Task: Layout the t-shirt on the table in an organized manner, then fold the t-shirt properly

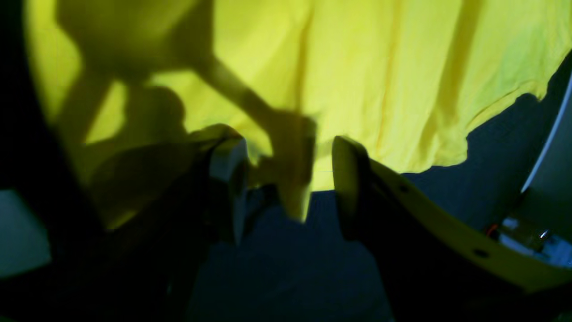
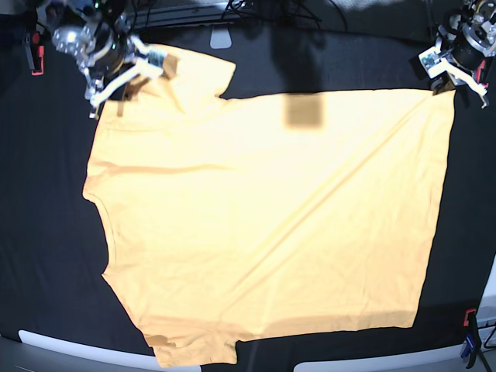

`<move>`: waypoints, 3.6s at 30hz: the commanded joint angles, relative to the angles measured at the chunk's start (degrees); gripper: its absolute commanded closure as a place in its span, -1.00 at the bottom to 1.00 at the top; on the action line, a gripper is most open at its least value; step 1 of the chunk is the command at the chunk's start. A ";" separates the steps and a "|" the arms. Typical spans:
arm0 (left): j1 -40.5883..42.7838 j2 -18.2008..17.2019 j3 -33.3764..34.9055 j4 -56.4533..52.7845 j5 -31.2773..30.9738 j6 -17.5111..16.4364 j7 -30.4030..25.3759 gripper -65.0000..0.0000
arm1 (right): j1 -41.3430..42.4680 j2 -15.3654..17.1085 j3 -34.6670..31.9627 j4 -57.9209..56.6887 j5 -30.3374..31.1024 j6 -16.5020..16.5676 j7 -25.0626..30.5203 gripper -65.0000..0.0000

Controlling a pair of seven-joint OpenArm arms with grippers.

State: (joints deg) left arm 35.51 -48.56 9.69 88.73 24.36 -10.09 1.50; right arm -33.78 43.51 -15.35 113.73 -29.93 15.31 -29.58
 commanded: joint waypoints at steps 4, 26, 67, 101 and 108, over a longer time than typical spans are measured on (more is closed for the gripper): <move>0.37 -0.66 0.00 -0.07 0.24 -1.68 1.31 1.00 | 1.42 0.76 0.35 -0.02 0.39 -0.42 0.07 0.21; 1.40 0.22 0.00 -0.07 2.78 -1.68 -0.72 1.00 | -0.11 0.31 0.35 0.46 5.99 1.38 -2.19 1.00; 3.76 -2.49 -17.38 5.70 -12.52 3.87 -3.65 1.00 | -1.79 3.67 16.61 8.92 17.14 -3.93 0.72 1.00; -30.86 7.98 -5.25 -14.82 -16.92 -2.97 -7.10 1.00 | 21.46 0.79 15.93 -13.81 26.12 3.56 3.69 1.00; -39.52 9.35 -4.61 -23.74 -16.98 -2.82 -7.13 1.00 | 26.18 0.79 11.63 -18.60 26.10 3.54 3.67 1.00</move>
State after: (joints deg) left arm -2.92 -37.80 5.76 64.47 7.53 -14.33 -4.82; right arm -8.45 42.87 -4.49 94.52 -2.94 19.70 -25.47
